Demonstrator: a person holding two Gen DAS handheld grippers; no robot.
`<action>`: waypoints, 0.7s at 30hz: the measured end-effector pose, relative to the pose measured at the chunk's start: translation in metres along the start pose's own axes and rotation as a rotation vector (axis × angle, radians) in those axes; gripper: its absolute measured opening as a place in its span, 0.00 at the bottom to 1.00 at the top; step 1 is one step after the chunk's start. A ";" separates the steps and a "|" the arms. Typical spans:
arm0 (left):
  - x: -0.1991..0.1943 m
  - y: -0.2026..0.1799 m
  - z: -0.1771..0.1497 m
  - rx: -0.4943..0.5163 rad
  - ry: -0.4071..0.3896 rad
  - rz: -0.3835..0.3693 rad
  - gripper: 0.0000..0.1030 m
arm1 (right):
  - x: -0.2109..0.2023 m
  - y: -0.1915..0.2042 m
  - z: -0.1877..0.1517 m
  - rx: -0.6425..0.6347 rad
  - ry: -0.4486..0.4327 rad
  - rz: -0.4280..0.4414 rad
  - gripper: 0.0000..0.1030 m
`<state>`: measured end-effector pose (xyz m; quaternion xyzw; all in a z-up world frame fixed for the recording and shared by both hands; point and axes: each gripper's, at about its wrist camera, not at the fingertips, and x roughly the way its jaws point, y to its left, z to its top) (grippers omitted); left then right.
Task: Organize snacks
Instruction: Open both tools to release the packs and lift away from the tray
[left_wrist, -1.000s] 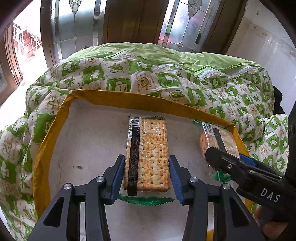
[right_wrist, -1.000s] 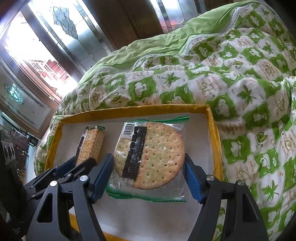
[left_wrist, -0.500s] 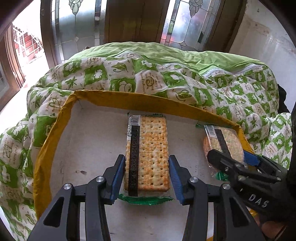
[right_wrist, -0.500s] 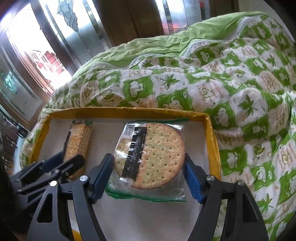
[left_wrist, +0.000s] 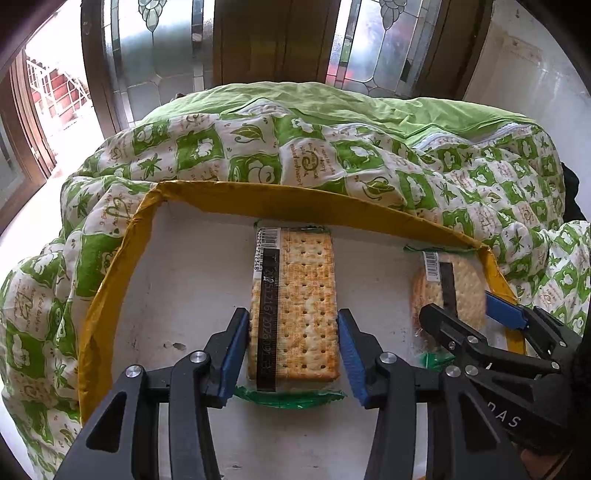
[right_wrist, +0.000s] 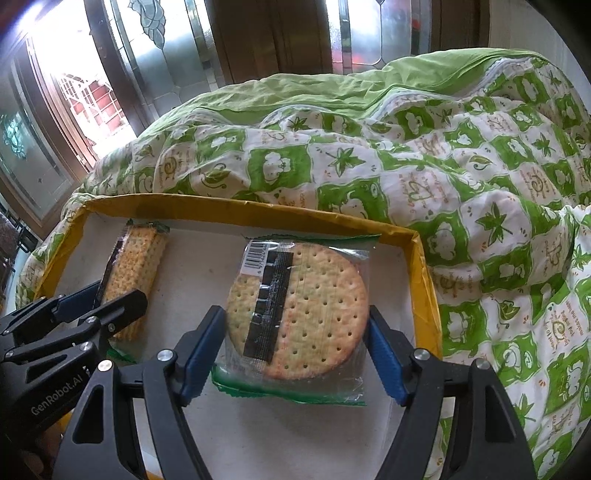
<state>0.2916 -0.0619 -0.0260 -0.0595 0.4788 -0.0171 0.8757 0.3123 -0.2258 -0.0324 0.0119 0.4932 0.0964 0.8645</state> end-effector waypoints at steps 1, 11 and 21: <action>0.000 0.001 0.000 -0.004 0.001 -0.002 0.49 | 0.000 0.000 0.000 0.001 0.000 -0.001 0.73; -0.007 0.010 -0.004 -0.060 -0.011 -0.016 0.72 | -0.016 -0.008 -0.001 0.060 -0.041 0.021 0.78; -0.031 0.005 -0.012 -0.010 -0.045 -0.006 0.74 | -0.048 -0.011 -0.013 0.108 -0.083 0.047 0.82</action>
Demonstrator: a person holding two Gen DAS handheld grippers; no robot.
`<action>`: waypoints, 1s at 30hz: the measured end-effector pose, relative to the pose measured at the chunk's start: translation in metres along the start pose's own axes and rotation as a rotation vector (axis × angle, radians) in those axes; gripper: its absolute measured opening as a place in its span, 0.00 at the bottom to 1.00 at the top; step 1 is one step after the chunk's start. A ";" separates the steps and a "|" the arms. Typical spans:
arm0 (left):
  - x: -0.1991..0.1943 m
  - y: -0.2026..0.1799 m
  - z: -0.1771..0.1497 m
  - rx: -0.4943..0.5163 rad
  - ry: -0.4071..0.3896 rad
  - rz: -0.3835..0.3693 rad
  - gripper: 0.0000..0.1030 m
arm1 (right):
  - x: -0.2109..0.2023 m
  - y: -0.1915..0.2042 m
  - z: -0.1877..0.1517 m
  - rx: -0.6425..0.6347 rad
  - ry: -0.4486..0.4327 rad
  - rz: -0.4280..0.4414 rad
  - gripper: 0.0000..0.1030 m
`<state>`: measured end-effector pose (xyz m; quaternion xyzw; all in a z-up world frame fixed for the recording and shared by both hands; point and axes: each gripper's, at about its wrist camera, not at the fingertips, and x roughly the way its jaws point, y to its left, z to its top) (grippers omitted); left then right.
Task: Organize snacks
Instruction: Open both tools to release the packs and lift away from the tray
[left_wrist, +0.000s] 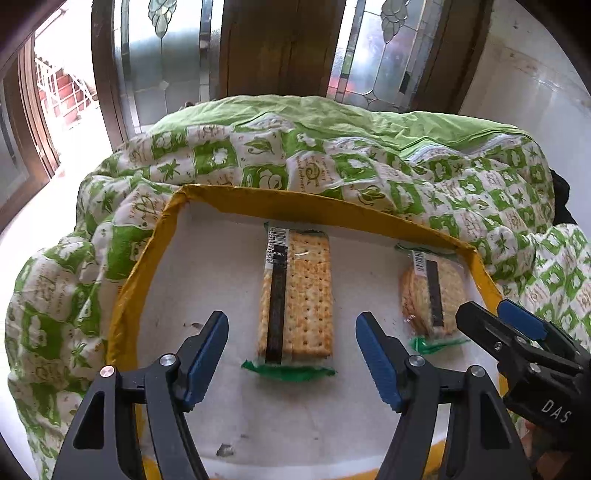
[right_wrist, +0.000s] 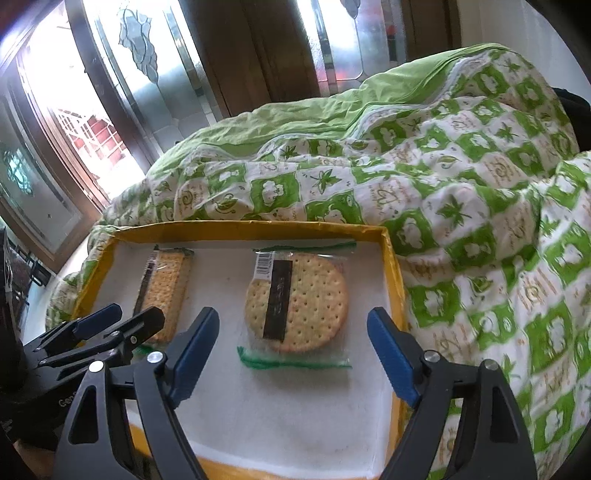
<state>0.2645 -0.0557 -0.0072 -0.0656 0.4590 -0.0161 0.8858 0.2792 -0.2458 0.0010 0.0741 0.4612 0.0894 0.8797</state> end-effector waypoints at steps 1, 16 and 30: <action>-0.004 0.000 -0.002 0.006 -0.005 0.000 0.76 | -0.003 0.000 -0.001 0.004 -0.005 0.001 0.84; -0.053 0.004 -0.043 0.047 -0.068 0.012 0.85 | -0.049 -0.003 -0.034 0.043 -0.034 0.015 0.90; -0.085 0.018 -0.082 0.030 -0.092 0.008 0.85 | -0.068 -0.002 -0.066 0.051 -0.023 0.035 0.90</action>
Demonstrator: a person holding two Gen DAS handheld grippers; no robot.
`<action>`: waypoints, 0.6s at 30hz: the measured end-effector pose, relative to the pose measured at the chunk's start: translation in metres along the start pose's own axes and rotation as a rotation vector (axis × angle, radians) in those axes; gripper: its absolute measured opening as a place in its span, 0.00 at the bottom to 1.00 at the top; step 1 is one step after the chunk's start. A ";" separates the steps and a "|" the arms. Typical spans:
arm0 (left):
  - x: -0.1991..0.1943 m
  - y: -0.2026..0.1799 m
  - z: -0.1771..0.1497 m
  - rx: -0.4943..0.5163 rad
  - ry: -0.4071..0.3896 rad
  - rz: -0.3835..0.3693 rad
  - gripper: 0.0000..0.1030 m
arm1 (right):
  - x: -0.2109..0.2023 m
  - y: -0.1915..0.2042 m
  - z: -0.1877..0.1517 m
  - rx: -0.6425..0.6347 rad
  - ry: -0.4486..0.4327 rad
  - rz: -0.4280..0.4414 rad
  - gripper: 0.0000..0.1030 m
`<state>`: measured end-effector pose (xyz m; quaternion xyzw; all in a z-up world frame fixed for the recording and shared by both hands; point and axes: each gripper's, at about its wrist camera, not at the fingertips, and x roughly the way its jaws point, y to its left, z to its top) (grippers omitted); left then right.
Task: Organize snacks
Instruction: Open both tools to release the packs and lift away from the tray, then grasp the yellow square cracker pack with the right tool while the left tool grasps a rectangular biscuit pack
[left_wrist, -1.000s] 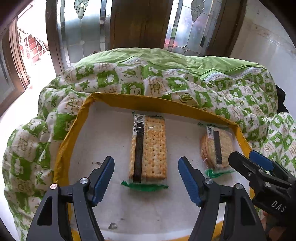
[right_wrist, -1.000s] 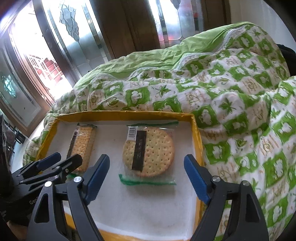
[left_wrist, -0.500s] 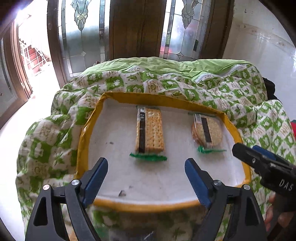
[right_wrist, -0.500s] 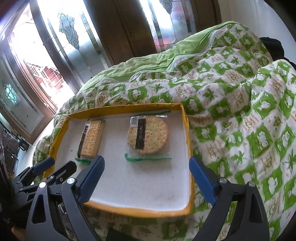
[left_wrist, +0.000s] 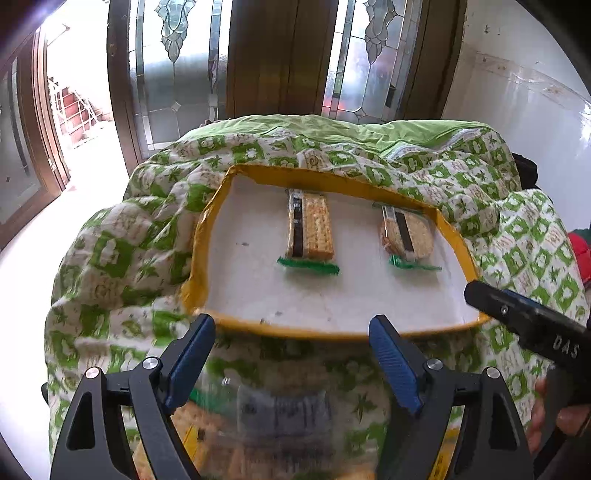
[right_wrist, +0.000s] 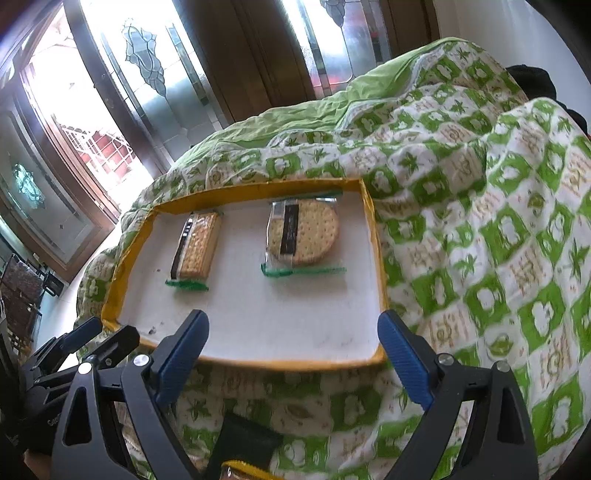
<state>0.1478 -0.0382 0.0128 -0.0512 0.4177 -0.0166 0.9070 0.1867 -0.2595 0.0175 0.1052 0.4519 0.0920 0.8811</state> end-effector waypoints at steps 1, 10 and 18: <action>-0.002 0.002 -0.004 -0.001 0.000 0.004 0.85 | -0.001 0.000 -0.002 0.001 0.001 -0.001 0.90; -0.017 0.021 -0.029 -0.064 0.005 0.002 0.85 | -0.011 -0.002 -0.024 0.019 0.021 0.010 0.90; -0.032 0.022 -0.045 -0.070 -0.005 0.001 0.85 | -0.021 -0.002 -0.046 0.028 0.039 0.021 0.90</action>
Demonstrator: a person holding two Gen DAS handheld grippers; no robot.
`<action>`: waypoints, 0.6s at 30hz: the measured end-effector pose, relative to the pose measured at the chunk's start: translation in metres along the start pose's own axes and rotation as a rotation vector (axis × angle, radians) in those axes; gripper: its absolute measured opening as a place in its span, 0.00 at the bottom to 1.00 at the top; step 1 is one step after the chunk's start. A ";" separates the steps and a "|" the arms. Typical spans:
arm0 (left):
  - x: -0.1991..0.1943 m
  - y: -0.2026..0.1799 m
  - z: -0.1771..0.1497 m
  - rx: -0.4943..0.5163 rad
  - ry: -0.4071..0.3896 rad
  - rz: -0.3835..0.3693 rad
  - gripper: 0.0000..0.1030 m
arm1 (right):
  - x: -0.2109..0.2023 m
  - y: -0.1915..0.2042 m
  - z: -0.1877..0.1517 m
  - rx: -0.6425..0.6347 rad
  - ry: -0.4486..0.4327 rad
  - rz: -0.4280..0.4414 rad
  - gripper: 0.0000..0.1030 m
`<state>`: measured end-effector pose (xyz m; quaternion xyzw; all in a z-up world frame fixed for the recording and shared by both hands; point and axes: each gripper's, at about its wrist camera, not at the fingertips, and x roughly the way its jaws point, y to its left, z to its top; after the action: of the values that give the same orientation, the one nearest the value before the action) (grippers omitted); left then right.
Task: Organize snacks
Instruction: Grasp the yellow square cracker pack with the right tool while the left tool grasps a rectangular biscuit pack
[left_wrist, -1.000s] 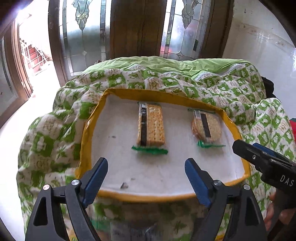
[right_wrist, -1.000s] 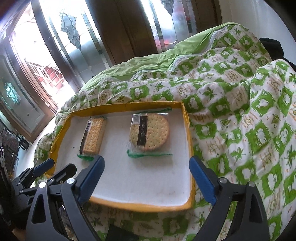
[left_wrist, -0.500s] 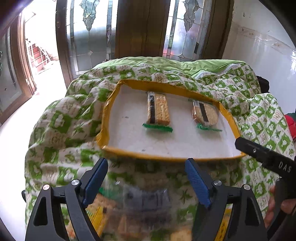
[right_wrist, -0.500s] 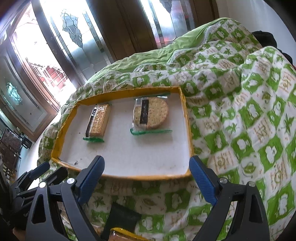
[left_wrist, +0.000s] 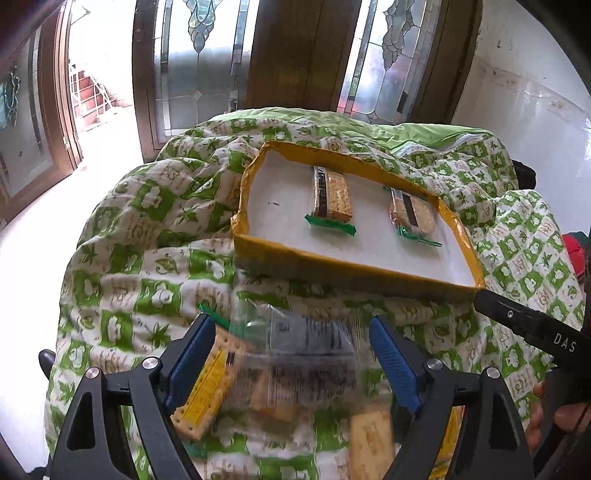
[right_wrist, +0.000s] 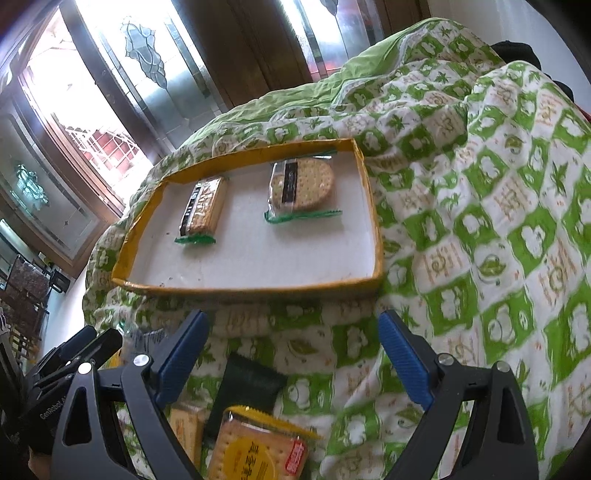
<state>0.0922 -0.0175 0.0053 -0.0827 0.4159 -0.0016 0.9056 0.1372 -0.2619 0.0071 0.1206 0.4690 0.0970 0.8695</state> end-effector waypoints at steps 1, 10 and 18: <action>-0.002 0.000 -0.003 0.003 0.000 0.001 0.85 | -0.001 0.000 -0.001 0.000 0.001 0.001 0.90; -0.011 -0.004 -0.027 0.008 0.014 -0.011 0.85 | -0.009 0.004 -0.023 -0.014 0.020 0.003 0.90; -0.015 -0.004 -0.046 0.004 0.037 -0.016 0.85 | -0.015 0.005 -0.041 -0.018 0.037 0.004 0.90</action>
<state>0.0479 -0.0268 -0.0119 -0.0839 0.4318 -0.0113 0.8980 0.0944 -0.2566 -0.0015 0.1122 0.4838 0.1053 0.8615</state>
